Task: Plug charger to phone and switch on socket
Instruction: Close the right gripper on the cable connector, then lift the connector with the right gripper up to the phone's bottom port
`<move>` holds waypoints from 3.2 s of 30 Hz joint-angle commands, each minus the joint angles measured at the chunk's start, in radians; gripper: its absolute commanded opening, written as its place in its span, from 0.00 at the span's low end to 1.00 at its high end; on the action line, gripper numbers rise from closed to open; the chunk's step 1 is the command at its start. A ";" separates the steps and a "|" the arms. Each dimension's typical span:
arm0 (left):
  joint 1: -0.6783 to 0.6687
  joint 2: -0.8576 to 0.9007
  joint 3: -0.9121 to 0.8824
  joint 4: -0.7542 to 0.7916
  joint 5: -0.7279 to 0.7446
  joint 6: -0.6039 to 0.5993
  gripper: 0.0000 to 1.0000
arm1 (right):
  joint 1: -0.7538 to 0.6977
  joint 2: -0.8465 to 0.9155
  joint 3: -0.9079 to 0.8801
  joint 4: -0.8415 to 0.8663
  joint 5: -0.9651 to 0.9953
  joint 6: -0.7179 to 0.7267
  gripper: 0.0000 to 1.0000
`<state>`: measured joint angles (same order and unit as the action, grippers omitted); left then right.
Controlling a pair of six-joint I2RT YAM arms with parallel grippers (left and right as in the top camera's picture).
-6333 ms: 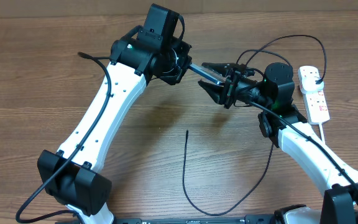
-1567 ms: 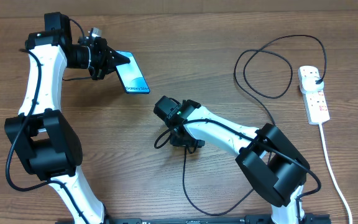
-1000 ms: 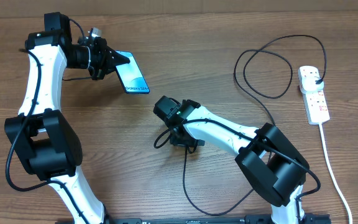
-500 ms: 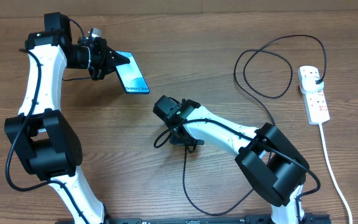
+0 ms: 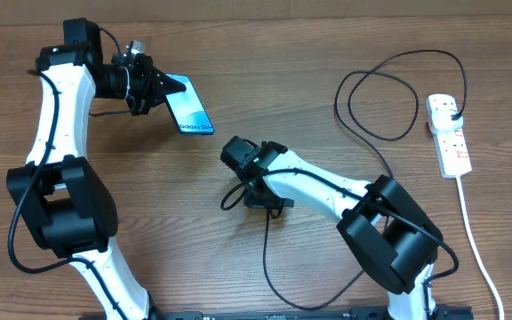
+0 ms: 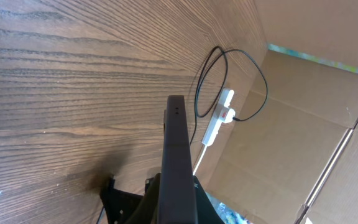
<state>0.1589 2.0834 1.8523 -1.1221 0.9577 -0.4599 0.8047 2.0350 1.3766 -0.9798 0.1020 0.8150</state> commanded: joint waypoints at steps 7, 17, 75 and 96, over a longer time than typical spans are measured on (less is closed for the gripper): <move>0.002 0.000 0.007 0.000 0.095 0.031 0.04 | -0.169 0.024 0.022 0.003 -0.343 -0.168 0.04; 0.002 0.000 0.007 0.000 0.251 0.053 0.04 | -0.317 0.024 0.022 0.207 -1.044 -0.366 0.04; 0.008 0.000 0.007 0.581 0.370 -0.315 0.04 | -0.329 0.024 0.026 1.437 -1.515 0.235 0.04; 0.016 0.000 0.007 0.914 0.397 -0.604 0.04 | -0.332 0.024 0.026 1.837 -1.332 0.596 0.04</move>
<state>0.1658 2.0838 1.8523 -0.2276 1.3163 -0.9974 0.4778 2.0529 1.3846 0.8169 -1.2724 1.3304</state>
